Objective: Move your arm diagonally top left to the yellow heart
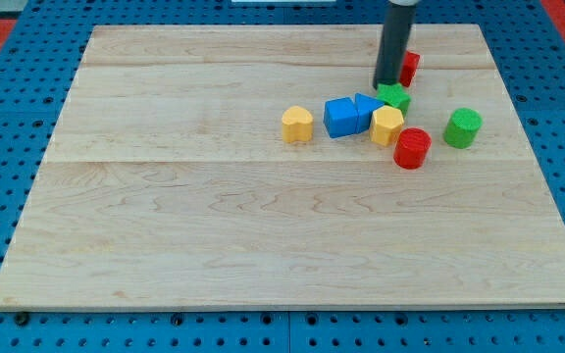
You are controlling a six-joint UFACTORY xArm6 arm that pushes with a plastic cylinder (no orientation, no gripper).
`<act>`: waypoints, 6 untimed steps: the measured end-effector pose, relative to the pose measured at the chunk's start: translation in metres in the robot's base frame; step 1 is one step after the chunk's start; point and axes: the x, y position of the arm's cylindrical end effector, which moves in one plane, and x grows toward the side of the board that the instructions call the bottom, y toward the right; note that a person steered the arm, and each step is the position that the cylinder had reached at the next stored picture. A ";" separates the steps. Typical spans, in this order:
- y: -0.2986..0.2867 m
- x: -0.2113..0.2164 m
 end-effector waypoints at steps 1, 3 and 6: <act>-0.031 -0.009; 0.028 -0.063; -0.041 -0.040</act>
